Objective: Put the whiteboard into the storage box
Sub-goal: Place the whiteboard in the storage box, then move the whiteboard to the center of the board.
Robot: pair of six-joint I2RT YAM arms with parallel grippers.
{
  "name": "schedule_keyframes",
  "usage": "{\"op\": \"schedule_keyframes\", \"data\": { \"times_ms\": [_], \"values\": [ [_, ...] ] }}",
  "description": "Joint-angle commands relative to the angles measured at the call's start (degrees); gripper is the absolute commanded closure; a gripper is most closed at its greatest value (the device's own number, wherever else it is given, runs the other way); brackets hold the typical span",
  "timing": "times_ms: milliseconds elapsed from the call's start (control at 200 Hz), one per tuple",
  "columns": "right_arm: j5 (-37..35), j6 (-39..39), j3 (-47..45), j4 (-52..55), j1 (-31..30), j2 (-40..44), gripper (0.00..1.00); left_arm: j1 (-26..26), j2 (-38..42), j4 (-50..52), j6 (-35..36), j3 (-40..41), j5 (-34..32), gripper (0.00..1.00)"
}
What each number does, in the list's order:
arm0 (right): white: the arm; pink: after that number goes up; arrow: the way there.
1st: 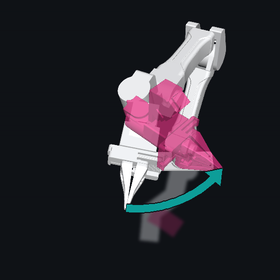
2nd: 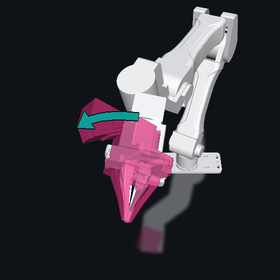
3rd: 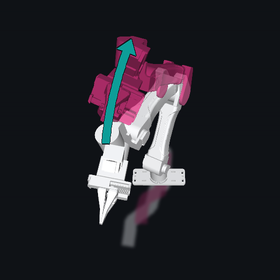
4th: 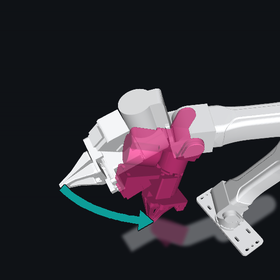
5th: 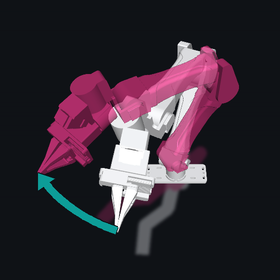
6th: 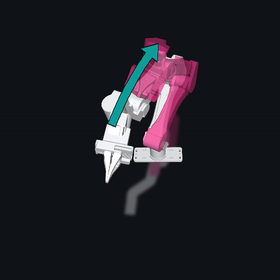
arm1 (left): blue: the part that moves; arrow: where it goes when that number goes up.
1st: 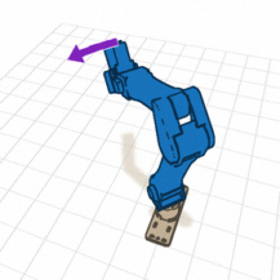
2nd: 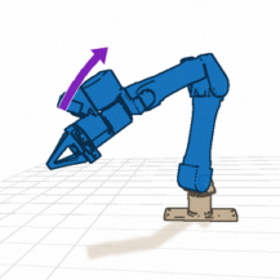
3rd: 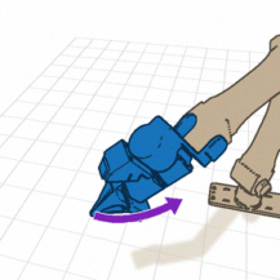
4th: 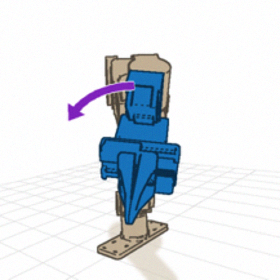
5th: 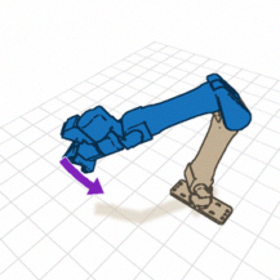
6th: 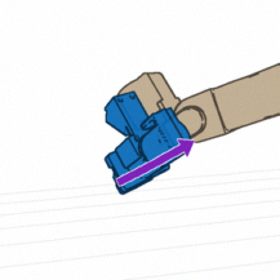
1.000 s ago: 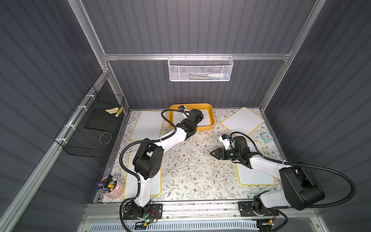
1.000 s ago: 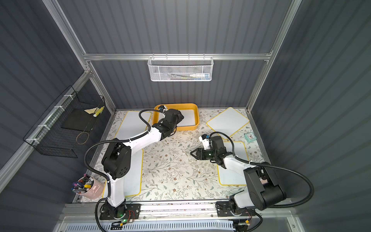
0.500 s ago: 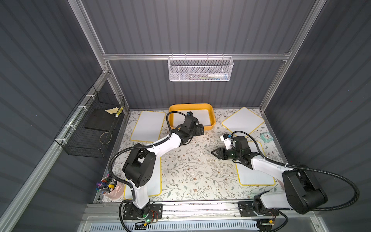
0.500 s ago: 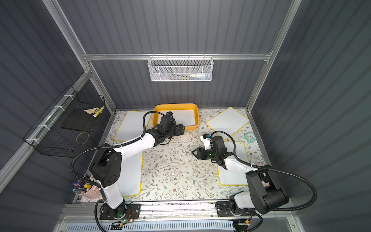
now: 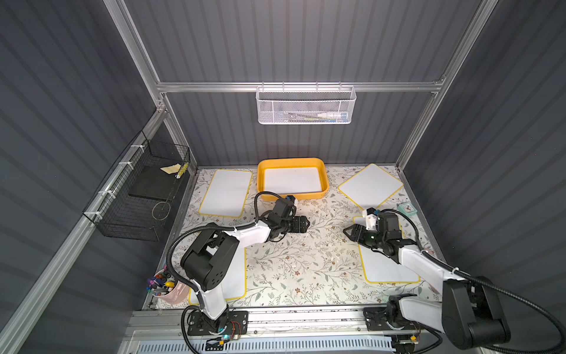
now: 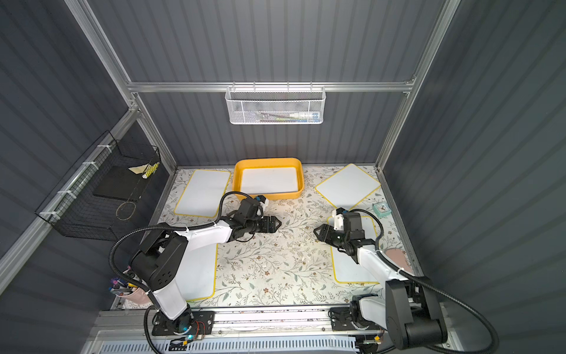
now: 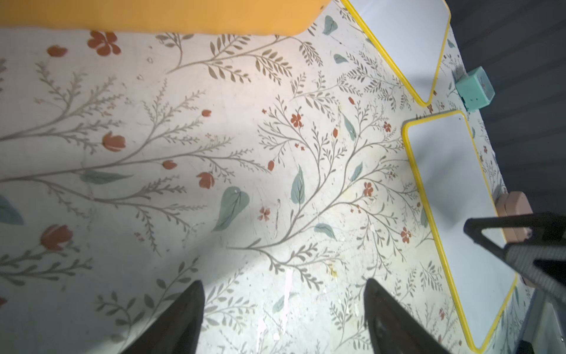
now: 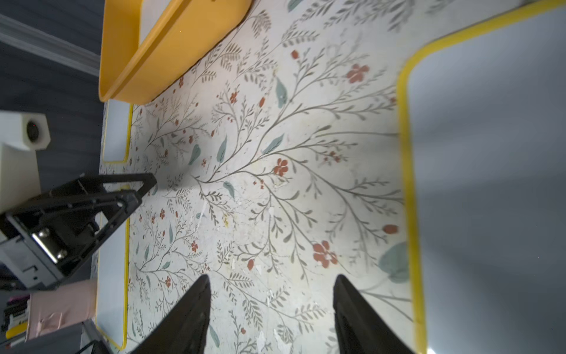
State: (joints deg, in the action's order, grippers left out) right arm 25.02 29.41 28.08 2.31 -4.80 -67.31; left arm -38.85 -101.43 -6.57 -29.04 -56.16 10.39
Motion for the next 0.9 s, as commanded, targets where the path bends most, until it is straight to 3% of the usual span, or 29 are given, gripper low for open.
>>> {"op": "schedule_keyframes", "data": {
  "times_ms": [0, 105, 460, 621, 896],
  "values": [
    [-7.9, 2.6, 1.5, 9.5, 3.7, 2.8, 0.3, 0.3, 0.8, -4.2, 1.3, 1.6, 3.2, 0.18],
    [-11.8, 3.9, 3.4, 13.5, 7.9, 5.6, 0.21, 0.3, -0.2, -5.9, 1.4, 2.5, 4.9, 0.19],
    [-11.5, 3.2, 6.6, 14.0, 23.6, 3.5, 0.16, 0.3, 1.9, -9.5, 3.0, 7.7, 8.1, 0.19],
    [-11.2, 0.1, 11.5, 15.3, 29.0, -5.1, 0.15, 0.3, 3.4, -10.0, 3.1, 10.2, 8.1, 0.19],
    [-10.6, -2.0, 21.5, 16.4, 30.9, -17.4, 0.15, 0.3, 5.9, -12.6, 1.5, 14.2, 8.1, 0.19]
  ]
}}
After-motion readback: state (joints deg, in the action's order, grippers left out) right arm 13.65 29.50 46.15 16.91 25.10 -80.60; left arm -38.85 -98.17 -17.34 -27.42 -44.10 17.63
